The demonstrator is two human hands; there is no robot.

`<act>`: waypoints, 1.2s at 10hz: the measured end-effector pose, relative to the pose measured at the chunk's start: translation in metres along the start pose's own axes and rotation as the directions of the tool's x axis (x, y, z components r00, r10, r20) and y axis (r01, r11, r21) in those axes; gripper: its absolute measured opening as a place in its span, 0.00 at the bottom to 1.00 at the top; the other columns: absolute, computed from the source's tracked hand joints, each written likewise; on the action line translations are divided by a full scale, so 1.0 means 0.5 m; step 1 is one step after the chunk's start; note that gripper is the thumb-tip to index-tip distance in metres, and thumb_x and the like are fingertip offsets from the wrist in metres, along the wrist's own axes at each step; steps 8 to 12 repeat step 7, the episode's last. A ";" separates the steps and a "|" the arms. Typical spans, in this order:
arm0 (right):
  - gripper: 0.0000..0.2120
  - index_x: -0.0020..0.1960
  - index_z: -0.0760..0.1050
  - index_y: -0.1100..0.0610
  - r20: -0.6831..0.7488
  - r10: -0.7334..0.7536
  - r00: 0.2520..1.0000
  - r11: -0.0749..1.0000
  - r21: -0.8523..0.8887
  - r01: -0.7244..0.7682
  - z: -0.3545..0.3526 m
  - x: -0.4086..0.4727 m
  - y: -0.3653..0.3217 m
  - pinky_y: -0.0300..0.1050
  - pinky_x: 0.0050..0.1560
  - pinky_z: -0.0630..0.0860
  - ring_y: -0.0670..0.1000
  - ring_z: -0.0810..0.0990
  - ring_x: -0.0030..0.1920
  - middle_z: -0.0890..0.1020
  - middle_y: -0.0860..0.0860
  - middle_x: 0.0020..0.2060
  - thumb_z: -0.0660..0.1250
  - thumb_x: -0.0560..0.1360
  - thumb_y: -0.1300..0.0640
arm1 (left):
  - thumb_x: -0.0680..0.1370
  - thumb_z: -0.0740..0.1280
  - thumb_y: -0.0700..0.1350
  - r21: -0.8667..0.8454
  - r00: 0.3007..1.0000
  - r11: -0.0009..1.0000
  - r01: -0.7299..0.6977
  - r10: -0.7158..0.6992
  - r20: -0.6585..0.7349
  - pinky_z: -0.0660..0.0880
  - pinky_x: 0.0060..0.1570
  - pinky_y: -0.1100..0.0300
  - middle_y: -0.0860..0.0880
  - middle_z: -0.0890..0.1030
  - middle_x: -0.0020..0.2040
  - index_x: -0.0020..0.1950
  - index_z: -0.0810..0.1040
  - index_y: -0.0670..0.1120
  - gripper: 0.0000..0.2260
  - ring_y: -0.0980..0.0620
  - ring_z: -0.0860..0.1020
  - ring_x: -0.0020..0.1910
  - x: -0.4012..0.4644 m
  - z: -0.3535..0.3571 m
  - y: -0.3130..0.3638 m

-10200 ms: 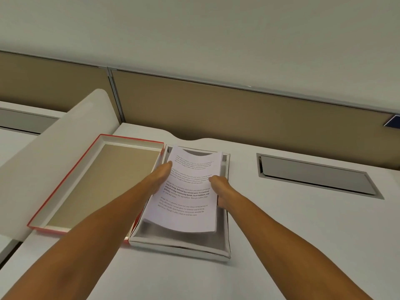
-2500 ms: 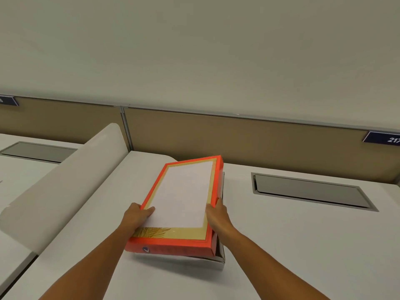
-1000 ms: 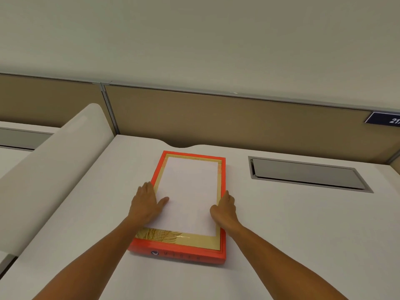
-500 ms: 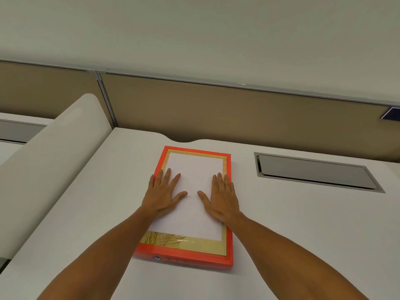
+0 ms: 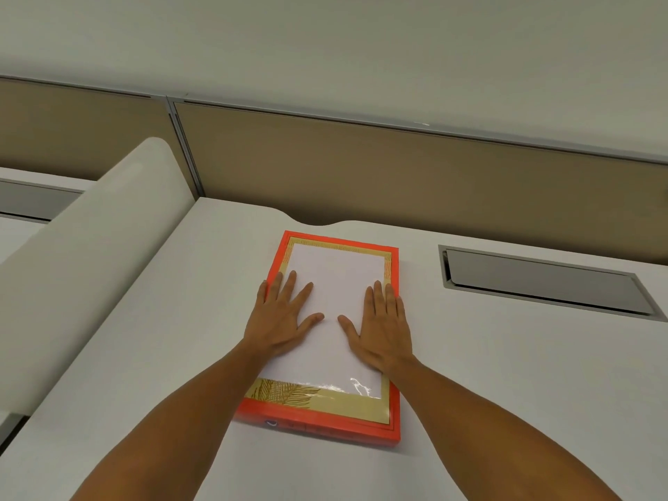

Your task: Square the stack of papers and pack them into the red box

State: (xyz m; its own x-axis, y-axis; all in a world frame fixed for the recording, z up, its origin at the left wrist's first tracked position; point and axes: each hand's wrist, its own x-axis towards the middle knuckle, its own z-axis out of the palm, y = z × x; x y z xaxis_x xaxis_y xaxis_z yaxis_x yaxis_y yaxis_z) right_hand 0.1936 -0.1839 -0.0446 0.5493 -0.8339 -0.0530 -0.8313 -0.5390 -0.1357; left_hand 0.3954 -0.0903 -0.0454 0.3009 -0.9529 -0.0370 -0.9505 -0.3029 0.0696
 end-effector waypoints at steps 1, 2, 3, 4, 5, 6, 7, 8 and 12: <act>0.45 0.83 0.44 0.57 0.003 0.000 1.000 1.000 -0.008 0.000 -0.002 0.000 -0.001 0.57 0.81 0.42 0.58 0.41 0.82 0.46 0.54 0.83 0.41 0.76 0.27 | 0.72 0.33 0.74 0.013 1.000 1.000 -0.005 0.005 0.005 0.45 0.77 0.40 0.47 0.46 0.82 0.81 0.45 0.56 0.40 0.41 0.43 0.80 0.002 0.003 -0.001; 0.45 0.83 0.43 0.57 0.018 0.005 1.000 1.000 -0.005 -0.004 -0.008 -0.001 -0.003 0.57 0.81 0.43 0.58 0.41 0.82 0.46 0.55 0.83 0.41 0.77 0.28 | 0.72 0.34 0.75 0.008 1.000 1.000 -0.014 0.014 -0.005 0.43 0.77 0.40 0.46 0.45 0.82 0.81 0.44 0.56 0.41 0.41 0.42 0.80 0.006 0.008 -0.004; 0.44 0.83 0.43 0.57 0.038 0.000 0.999 1.000 -0.003 0.001 -0.015 -0.003 -0.003 0.57 0.81 0.43 0.58 0.40 0.82 0.45 0.55 0.83 0.42 0.78 0.28 | 0.72 0.34 0.75 0.009 1.000 1.000 -0.021 0.021 0.021 0.42 0.77 0.39 0.45 0.43 0.82 0.81 0.43 0.55 0.41 0.41 0.41 0.80 0.004 0.006 -0.003; 0.44 0.83 0.42 0.57 0.056 -0.011 0.998 1.000 -0.006 0.012 -0.018 -0.004 -0.002 0.57 0.81 0.42 0.58 0.40 0.82 0.44 0.55 0.83 0.42 0.78 0.28 | 0.73 0.35 0.74 0.016 0.999 1.000 -0.018 0.017 0.035 0.41 0.76 0.39 0.45 0.42 0.82 0.81 0.43 0.55 0.40 0.40 0.40 0.80 0.004 0.000 0.002; 0.43 0.83 0.41 0.57 0.096 -0.018 0.995 1.000 -0.017 0.019 -0.025 -0.009 0.003 0.57 0.81 0.42 0.59 0.39 0.82 0.44 0.55 0.83 0.43 0.79 0.30 | 0.75 0.39 0.73 0.041 0.997 0.999 -0.002 -0.001 0.081 0.44 0.77 0.39 0.44 0.44 0.82 0.81 0.44 0.53 0.39 0.40 0.43 0.80 -0.001 -0.016 0.012; 0.42 0.82 0.42 0.58 0.135 0.002 0.991 1.000 0.024 -0.005 -0.037 -0.017 0.002 0.57 0.81 0.42 0.59 0.39 0.81 0.44 0.56 0.83 0.44 0.80 0.31 | 0.76 0.42 0.72 0.026 0.992 1.000 0.002 -0.005 0.123 0.45 0.77 0.40 0.44 0.45 0.82 0.81 0.46 0.51 0.39 0.41 0.45 0.80 -0.008 -0.036 0.024; 0.41 0.82 0.42 0.58 0.140 0.068 0.988 0.984 0.152 -0.090 -0.047 -0.040 -0.005 0.58 0.80 0.41 0.60 0.39 0.81 0.44 0.57 0.82 0.48 0.81 0.33 | 0.76 0.43 0.72 0.015 0.994 1.000 0.020 -0.022 0.106 0.44 0.77 0.41 0.44 0.47 0.82 0.81 0.47 0.50 0.40 0.40 0.45 0.80 -0.023 -0.063 0.046; 0.41 0.82 0.42 0.58 0.140 0.068 0.988 0.984 0.152 -0.090 -0.047 -0.040 -0.005 0.58 0.80 0.41 0.60 0.39 0.81 0.44 0.57 0.82 0.48 0.81 0.33 | 0.76 0.43 0.72 0.015 0.994 1.000 0.020 -0.022 0.106 0.44 0.77 0.41 0.44 0.47 0.82 0.81 0.47 0.50 0.40 0.40 0.45 0.80 -0.023 -0.063 0.046; 0.41 0.82 0.42 0.58 0.140 0.068 0.988 0.984 0.152 -0.090 -0.047 -0.040 -0.005 0.58 0.80 0.41 0.60 0.39 0.81 0.44 0.57 0.82 0.48 0.81 0.33 | 0.76 0.43 0.72 0.015 0.994 1.000 0.020 -0.022 0.106 0.44 0.77 0.41 0.44 0.47 0.82 0.81 0.47 0.50 0.40 0.40 0.45 0.80 -0.023 -0.063 0.046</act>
